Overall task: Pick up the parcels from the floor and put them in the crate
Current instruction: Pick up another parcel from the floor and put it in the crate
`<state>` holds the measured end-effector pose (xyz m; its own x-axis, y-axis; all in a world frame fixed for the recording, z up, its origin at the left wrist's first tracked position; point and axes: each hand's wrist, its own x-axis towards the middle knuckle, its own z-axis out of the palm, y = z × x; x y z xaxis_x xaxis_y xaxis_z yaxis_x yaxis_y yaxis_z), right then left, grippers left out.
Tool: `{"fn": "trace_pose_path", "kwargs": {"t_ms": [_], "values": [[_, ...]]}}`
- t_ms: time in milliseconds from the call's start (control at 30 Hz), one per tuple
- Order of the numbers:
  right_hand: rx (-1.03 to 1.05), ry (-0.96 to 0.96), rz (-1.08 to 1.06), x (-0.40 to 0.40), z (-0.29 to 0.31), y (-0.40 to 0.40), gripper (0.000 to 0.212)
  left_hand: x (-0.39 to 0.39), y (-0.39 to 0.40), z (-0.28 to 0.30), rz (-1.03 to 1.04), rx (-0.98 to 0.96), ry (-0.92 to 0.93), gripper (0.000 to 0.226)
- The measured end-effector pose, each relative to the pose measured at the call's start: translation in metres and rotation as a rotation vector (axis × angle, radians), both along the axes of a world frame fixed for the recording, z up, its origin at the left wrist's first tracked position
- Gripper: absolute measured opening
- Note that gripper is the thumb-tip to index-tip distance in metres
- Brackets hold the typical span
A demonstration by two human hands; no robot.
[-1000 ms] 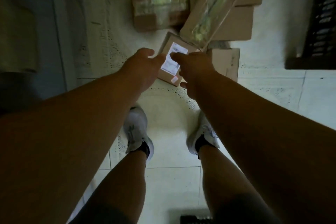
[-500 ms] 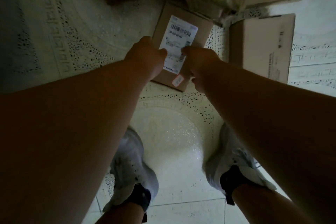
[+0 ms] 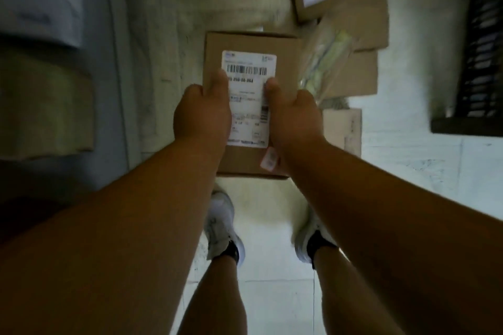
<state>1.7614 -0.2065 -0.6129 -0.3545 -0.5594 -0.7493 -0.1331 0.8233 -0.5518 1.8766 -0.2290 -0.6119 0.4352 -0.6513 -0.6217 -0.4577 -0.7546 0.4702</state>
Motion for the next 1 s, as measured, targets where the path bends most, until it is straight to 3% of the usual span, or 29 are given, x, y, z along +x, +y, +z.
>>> {"fn": "trace_pose_path", "kwargs": {"t_ms": [100, 300, 500, 667, 867, 1000], "values": [[-0.174, 0.038, -0.01, -0.005, 0.101, -0.031, 0.053, -0.013, -0.026, 0.102, 0.048, -0.173, 0.029, 0.048], [-0.597, 0.18, -0.014, -0.017, 0.311, -0.067, 0.037, -0.031, -0.057, 0.307, 0.116, -0.591, 0.048, 0.035], [-0.76, 0.159, 0.064, -0.013, 0.468, -0.025, 0.041, -0.014, -0.007, 0.462, 0.095, -0.749, 0.168, 0.027], [-0.872, 0.139, 0.064, -0.011, 0.547, 0.013, 0.034, -0.002, 0.031, 0.541, 0.076, -0.845, 0.272, 0.036], [-1.019, -0.003, 0.153, -0.017, 0.594, 0.024, 0.039, -0.008, 0.061, 0.598, 0.118, -1.0, 0.116, 0.024], [-1.095, -0.161, 0.349, -0.031, 0.601, 0.029, 0.03, -0.023, 0.093, 0.605, 0.294, -1.063, 0.006, 0.022]]}}
